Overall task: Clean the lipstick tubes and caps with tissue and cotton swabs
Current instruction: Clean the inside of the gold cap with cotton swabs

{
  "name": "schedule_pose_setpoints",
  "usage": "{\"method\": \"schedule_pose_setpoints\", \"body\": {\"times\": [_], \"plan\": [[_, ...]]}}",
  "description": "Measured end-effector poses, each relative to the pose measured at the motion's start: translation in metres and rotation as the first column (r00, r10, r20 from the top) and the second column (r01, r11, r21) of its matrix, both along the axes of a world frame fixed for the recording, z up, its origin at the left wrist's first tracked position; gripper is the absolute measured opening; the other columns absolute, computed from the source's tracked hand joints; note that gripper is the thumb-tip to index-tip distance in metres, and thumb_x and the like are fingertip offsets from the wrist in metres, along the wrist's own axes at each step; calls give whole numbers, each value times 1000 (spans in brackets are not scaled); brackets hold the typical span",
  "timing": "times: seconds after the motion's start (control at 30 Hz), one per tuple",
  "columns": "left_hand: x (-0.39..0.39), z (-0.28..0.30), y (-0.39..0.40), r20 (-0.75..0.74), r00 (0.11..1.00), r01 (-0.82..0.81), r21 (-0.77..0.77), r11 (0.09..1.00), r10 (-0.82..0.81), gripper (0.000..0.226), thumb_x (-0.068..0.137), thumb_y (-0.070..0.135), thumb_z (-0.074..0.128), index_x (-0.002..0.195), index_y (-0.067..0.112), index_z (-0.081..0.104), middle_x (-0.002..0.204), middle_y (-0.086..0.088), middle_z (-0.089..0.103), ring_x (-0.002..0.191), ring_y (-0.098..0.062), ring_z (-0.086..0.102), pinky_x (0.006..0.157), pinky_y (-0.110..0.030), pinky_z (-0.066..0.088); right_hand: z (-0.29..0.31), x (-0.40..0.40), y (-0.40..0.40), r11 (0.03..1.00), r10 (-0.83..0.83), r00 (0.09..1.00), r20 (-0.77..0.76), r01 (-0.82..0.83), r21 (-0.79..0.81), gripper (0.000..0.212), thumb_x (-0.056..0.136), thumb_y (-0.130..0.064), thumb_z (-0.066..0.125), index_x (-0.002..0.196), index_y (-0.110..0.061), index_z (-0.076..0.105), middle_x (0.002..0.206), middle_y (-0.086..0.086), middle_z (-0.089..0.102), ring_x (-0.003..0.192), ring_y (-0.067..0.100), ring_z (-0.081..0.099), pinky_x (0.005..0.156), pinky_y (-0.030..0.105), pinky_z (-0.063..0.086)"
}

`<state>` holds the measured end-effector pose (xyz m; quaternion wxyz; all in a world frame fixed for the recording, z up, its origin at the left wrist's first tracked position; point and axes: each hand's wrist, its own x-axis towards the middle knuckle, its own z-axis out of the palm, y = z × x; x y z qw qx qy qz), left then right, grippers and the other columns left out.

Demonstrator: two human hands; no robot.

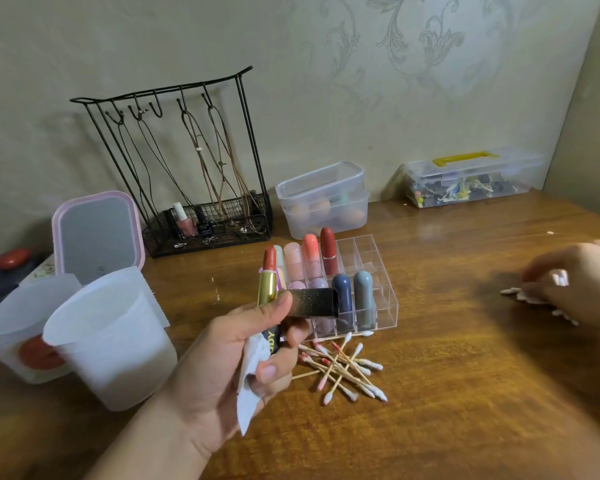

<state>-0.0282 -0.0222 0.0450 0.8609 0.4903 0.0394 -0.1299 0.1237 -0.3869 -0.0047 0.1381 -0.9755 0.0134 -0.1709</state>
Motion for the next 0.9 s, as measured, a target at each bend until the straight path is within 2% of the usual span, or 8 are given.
{"method": "schedule_pose_setpoints", "body": {"times": [0.13,0.23,0.33,0.47,0.53,0.63,0.8,0.9], "plan": [[0,0,-1,3,1000,7,2,1000,-7,23,65,22,78,87,15,71,71,-10,50,36,-9,36,36,-17,22,15,-14,16,975,167,940,297,-201,91,17,86,-43,58,73,-52,53,83,-9,64,88,31,60,79,51,51],[-1,0,-2,-20,1000,-3,-20,1000,2,27,64,23,80,88,16,70,71,-10,50,37,-9,36,36,-17,22,29,-45,51,848,255,850,462,-426,316,14,87,-40,42,93,-45,54,82,-13,66,75,22,63,71,43,55],[-4,1,-5,-20,1000,13,-29,999,-13,21,63,24,83,82,18,75,70,-9,51,37,-8,36,37,-17,23,37,-89,97,691,450,785,426,-608,391,19,86,-45,45,96,-38,59,77,-13,63,52,10,54,47,19,43],[-5,2,-8,-31,999,-6,-15,1000,5,28,59,23,85,84,17,75,68,-9,51,37,-8,36,38,-16,23,36,-116,128,461,684,637,355,-755,467,13,91,-34,59,92,-29,71,67,-20,61,55,1,55,52,8,38],[-5,1,-9,-39,999,-21,-25,999,20,31,60,22,82,89,16,73,68,-10,50,36,-8,36,36,-16,24,32,-117,133,463,707,603,371,-790,401,9,87,-29,65,88,-26,74,65,-20,62,54,1,59,50,9,40],[-5,2,-11,-18,1000,-2,-4,1000,2,22,63,21,81,83,16,73,67,-11,50,35,-7,37,34,-15,26,28,-116,136,489,690,600,406,-799,349,15,86,-41,68,87,-28,75,62,-10,65,47,7,57,43,22,44],[-8,4,-16,-33,999,-6,43,999,7,13,66,19,79,78,19,73,63,-11,50,33,-8,35,36,-16,20,26,-118,145,563,637,634,439,-771,297,7,87,-29,67,84,-26,72,69,-17,64,60,2,61,52,15,45],[-9,4,-18,-39,999,-29,56,998,32,19,62,16,81,78,23,74,63,-11,51,33,-7,34,36,-15,21,24,-122,147,596,653,642,402,-763,250,11,89,-32,64,82,-27,71,70,-16,62,58,4,58,51,21,46]]}}
